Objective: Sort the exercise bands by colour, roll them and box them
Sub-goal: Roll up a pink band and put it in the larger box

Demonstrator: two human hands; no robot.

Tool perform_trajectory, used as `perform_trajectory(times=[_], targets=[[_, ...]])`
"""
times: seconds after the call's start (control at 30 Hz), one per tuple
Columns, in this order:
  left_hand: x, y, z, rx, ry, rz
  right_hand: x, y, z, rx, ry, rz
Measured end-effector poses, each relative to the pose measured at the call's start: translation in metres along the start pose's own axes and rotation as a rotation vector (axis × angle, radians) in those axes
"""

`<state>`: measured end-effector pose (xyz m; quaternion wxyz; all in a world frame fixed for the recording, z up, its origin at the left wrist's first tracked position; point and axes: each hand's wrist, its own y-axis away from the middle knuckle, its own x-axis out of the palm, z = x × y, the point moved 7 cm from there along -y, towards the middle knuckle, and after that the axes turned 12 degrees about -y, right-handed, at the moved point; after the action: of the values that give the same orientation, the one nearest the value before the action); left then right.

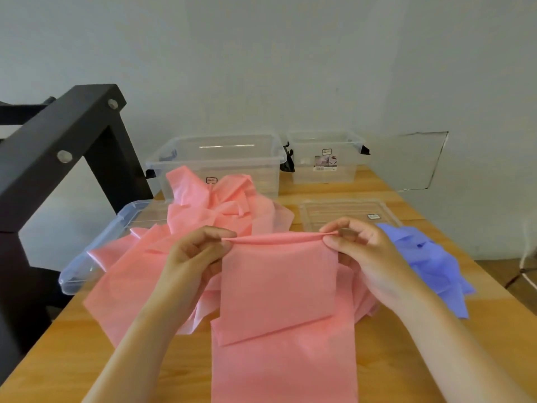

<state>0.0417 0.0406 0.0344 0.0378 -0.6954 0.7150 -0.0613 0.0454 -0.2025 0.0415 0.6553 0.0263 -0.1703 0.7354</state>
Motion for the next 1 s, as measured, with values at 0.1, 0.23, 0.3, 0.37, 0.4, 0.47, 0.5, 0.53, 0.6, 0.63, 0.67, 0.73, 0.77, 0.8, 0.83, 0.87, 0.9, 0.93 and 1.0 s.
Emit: perform_trajectory(times=[0.1,0.23,0.3,0.37,0.4,0.47,0.5,0.53,0.6,0.63,0.67,0.73,0.77,0.8,0.83,0.87,0.9,0.93,1.0], targets=[[0.001,-0.006,-0.005,0.029,-0.013,0.05,-0.002,-0.002,-0.002,0.038,-0.06,0.015],[-0.002,-0.015,-0.016,0.1,-0.224,0.023,-0.002,-0.011,0.004,0.049,-0.039,0.05],[-0.004,-0.018,-0.013,0.124,-0.313,-0.005,-0.005,-0.012,0.004,0.037,-0.004,0.045],[-0.006,-0.018,-0.009,0.128,-0.335,-0.039,-0.011,-0.011,-0.001,0.019,0.045,0.019],[-0.007,-0.018,-0.008,0.13,-0.349,-0.06,-0.013,-0.01,-0.004,0.013,0.053,0.006],[-0.007,-0.018,-0.004,0.137,-0.368,-0.083,-0.015,-0.011,-0.011,0.02,0.05,-0.004],[-0.007,-0.018,-0.002,0.143,-0.37,-0.08,-0.015,-0.012,-0.014,0.031,0.047,-0.005],[-0.007,-0.018,-0.001,0.148,-0.375,-0.07,-0.014,-0.013,-0.016,0.044,0.041,-0.007],[-0.007,-0.017,0.001,0.15,-0.394,-0.046,-0.011,-0.014,-0.019,0.066,0.038,-0.003],[-0.007,-0.016,0.002,0.152,-0.403,-0.036,-0.01,-0.014,-0.019,0.069,0.052,0.003],[-0.007,-0.016,0.002,0.155,-0.408,-0.028,-0.008,-0.013,-0.018,0.066,0.075,0.006],[-0.007,-0.016,0.002,0.16,-0.398,-0.023,-0.007,-0.013,-0.016,0.044,0.125,-0.011],[-0.007,-0.016,0.003,0.16,-0.384,-0.02,-0.007,-0.012,-0.014,0.028,0.148,-0.031],[-0.006,-0.015,0.002,0.156,-0.369,-0.015,-0.008,-0.012,-0.012,0.007,0.176,-0.054],[-0.005,-0.014,0.002,0.154,-0.354,-0.008,-0.009,-0.012,-0.01,-0.019,0.211,-0.077],[-0.004,-0.014,0.003,0.151,-0.341,0.0,-0.01,-0.012,-0.009,-0.043,0.245,-0.094],[-0.004,-0.014,0.004,0.147,-0.327,0.007,-0.01,-0.012,-0.008,-0.058,0.267,-0.1],[-0.005,-0.013,0.004,0.139,-0.311,0.015,-0.009,-0.012,-0.008,-0.059,0.277,-0.097],[-0.006,-0.013,0.005,0.13,-0.286,0.022,-0.007,-0.012,-0.008,-0.049,0.277,-0.084]])
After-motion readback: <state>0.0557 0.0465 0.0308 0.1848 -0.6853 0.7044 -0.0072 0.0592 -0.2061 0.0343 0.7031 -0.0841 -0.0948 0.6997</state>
